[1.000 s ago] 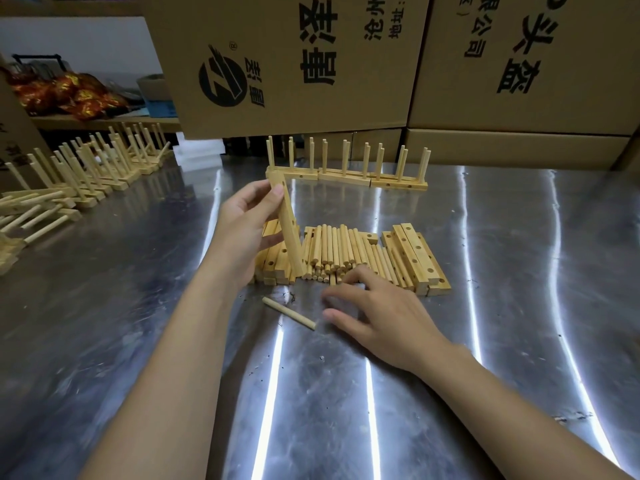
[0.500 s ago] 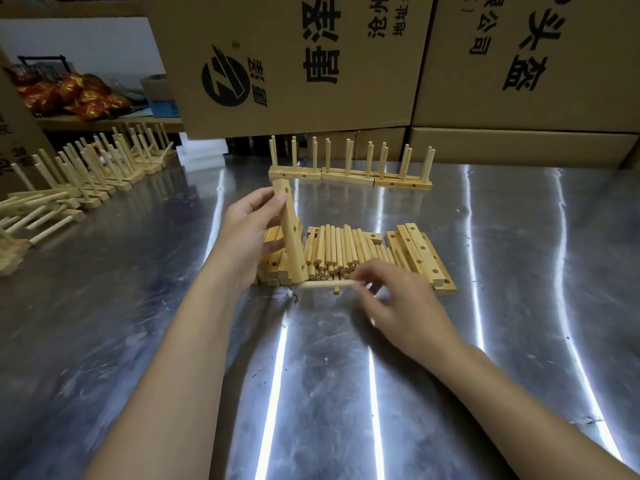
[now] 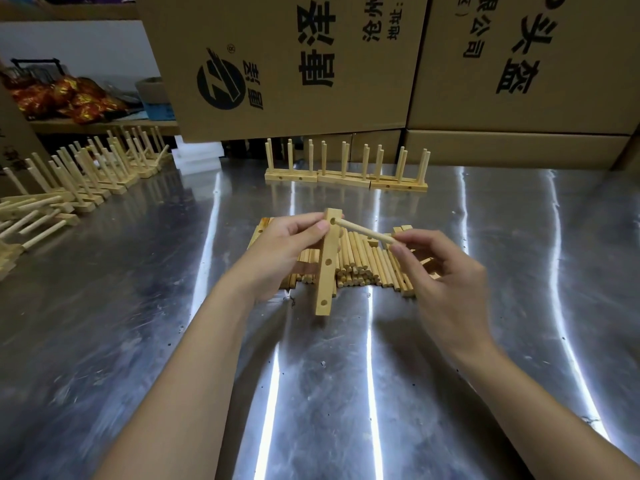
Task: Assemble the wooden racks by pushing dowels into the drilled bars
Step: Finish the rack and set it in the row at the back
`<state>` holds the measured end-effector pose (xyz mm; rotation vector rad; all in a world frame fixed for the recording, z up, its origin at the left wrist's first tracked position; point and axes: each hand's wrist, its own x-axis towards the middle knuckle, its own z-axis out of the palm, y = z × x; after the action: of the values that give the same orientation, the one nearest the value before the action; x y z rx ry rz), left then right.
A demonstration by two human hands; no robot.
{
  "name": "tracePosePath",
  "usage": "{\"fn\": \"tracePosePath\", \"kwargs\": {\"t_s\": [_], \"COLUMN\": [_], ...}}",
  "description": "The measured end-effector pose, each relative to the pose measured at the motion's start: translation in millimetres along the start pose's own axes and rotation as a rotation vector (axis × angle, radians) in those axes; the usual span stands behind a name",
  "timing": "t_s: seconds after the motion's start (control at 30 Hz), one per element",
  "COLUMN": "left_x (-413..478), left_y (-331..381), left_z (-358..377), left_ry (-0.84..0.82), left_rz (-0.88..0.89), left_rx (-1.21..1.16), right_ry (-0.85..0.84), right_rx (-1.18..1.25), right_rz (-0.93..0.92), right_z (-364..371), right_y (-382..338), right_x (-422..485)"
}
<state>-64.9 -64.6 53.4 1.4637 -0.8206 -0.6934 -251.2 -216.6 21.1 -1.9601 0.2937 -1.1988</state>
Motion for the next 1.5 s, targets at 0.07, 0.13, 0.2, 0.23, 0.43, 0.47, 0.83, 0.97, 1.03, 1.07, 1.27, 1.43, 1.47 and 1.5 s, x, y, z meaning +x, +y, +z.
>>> {"fn": "tracePosePath", "kwargs": {"t_s": [0.07,0.13,0.2,0.23,0.43,0.47,0.83,0.97,1.03,1.07,1.27,1.43,1.47,1.5], "left_x": [-1,-1,-1,-1,0,0,0,1,2,2,4,5,4,4], "left_y": [1,1,1,0,-1,-1,-4,-5,-5,-5,-6,-8,-9,-9], "left_z": [1,1,0,0,-1,-1,-9,-3,-3,-4,-19,-29,-31,-32], "left_ry": [-0.024,-0.027,-0.008,0.003,0.045,0.044,-0.115,-0.141,-0.105,-0.075,0.163,0.274,0.287,0.298], "left_rz": [0.008,0.013,0.023,0.035,0.065,0.067,0.017,-0.068,-0.097,-0.103,-0.086,-0.085,-0.085,-0.086], "left_rx": [-0.026,-0.041,-0.022,-0.013,0.006,0.010,0.015,-0.118,-0.269,-0.350,-0.630,-0.703,-0.713,-0.720], "right_ry": [-0.009,0.000,0.015,0.018,0.021,0.020,-0.067,-0.138,-0.164,-0.188,-0.629,-0.378,-0.325,-0.293], "right_rx": [-0.050,-0.104,-0.168,-0.205,-0.345,-0.345,0.142,0.316,0.240,0.125,-0.574,-0.661,-0.680,-0.691], "right_rz": [-0.027,-0.067,-0.134,-0.175,-0.346,-0.348,0.159,0.284,0.236,0.169,-0.084,-0.211,-0.223,-0.227], "right_z": [0,-1,-3,-4,-9,-9,1,6,6,7,20,24,26,28], "right_y": [0,1,2,2,5,5,-3,2,7,11,30,38,38,39], "right_x": [0,1,2,3,6,6,2,3,1,-1,-18,-14,-12,-10]}}
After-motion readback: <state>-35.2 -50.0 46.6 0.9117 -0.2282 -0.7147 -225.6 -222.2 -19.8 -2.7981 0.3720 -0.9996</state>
